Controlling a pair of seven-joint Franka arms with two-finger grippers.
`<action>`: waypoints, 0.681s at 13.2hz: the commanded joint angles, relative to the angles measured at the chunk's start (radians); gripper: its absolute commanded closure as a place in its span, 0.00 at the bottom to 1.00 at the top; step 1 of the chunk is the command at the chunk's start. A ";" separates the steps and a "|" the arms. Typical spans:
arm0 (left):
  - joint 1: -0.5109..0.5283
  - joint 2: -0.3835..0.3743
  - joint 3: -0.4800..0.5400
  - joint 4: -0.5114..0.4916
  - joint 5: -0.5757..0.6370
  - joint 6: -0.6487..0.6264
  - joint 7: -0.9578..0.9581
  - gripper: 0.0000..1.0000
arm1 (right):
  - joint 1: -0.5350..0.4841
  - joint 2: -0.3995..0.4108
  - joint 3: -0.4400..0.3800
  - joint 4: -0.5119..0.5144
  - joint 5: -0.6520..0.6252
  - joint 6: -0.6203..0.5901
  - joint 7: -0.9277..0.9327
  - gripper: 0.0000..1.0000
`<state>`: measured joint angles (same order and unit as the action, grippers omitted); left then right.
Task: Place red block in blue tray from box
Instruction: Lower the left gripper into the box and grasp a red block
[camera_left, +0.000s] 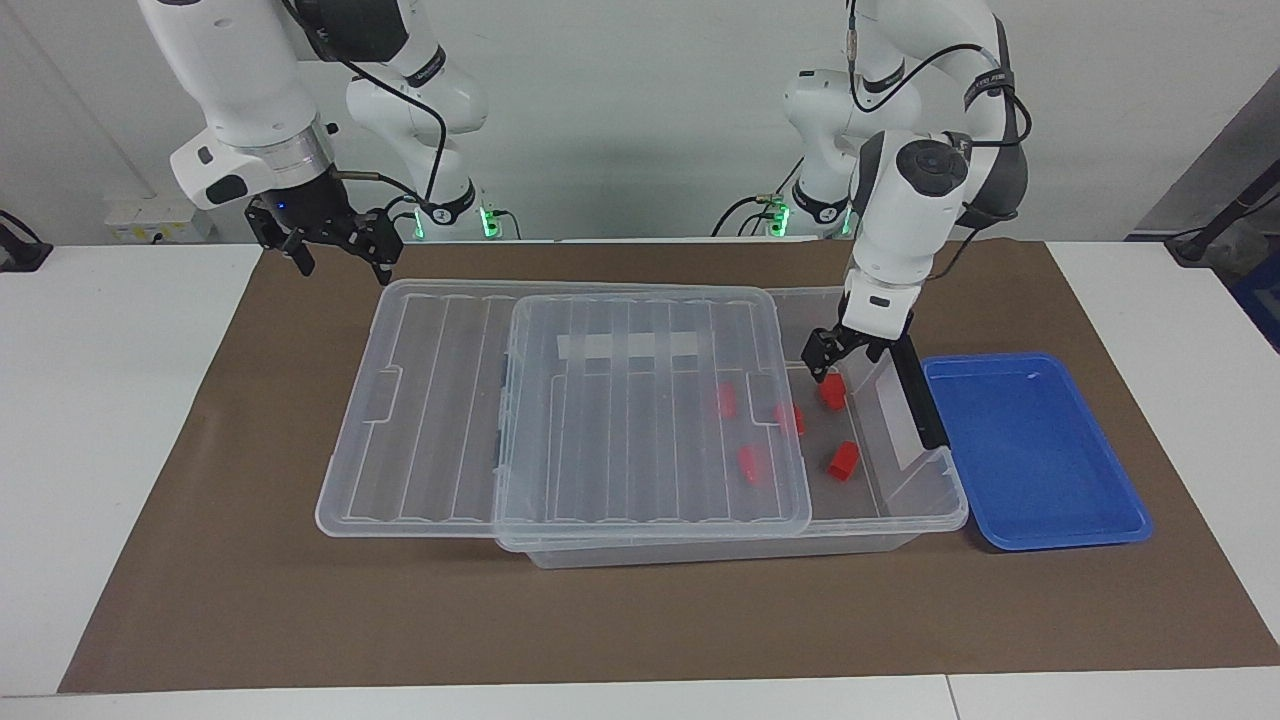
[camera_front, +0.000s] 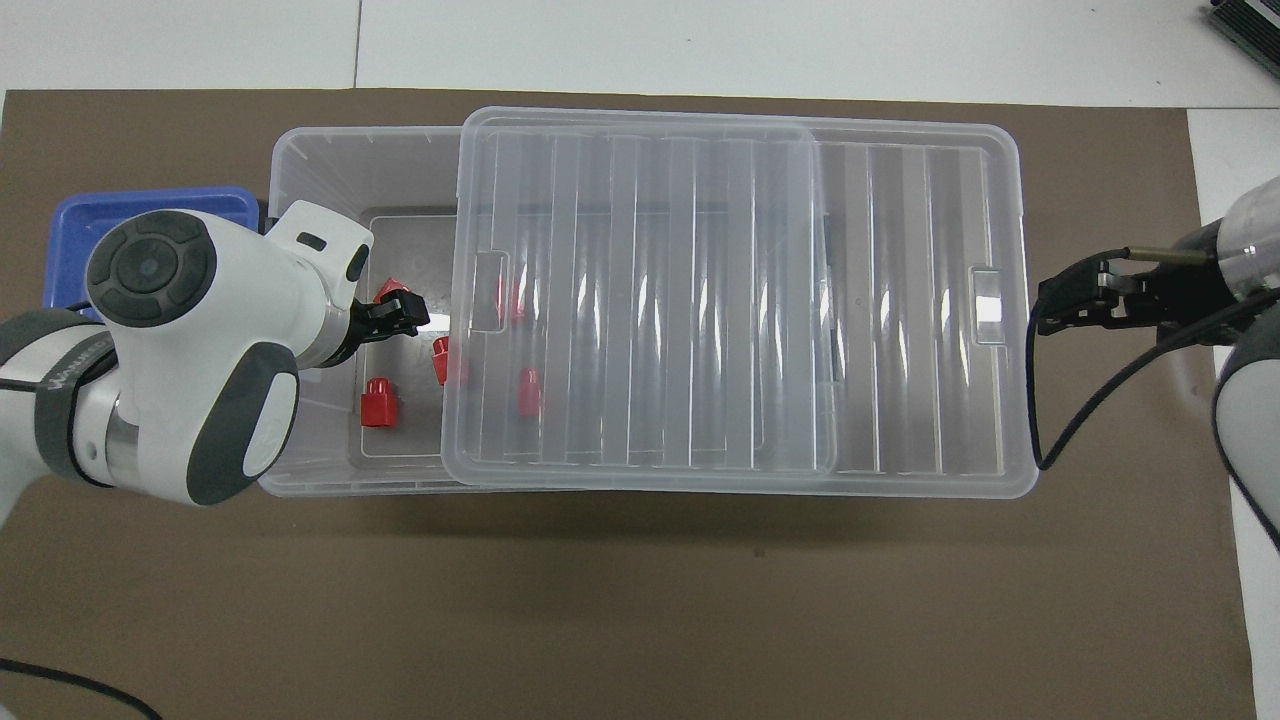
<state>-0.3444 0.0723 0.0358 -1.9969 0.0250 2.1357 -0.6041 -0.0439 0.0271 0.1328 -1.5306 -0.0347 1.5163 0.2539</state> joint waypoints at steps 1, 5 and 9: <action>-0.034 0.029 0.015 -0.036 -0.011 0.053 -0.022 0.00 | -0.014 -0.026 0.007 -0.034 0.016 0.027 0.011 0.00; -0.050 0.090 0.013 -0.040 -0.011 0.096 -0.025 0.00 | -0.014 -0.026 0.004 -0.033 0.016 0.027 0.011 0.00; -0.064 0.133 0.013 -0.054 -0.011 0.151 -0.039 0.00 | -0.014 -0.026 0.004 -0.033 0.016 0.027 0.011 0.00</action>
<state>-0.3904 0.1975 0.0330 -2.0292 0.0246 2.2420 -0.6243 -0.0462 0.0252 0.1325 -1.5321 -0.0346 1.5168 0.2539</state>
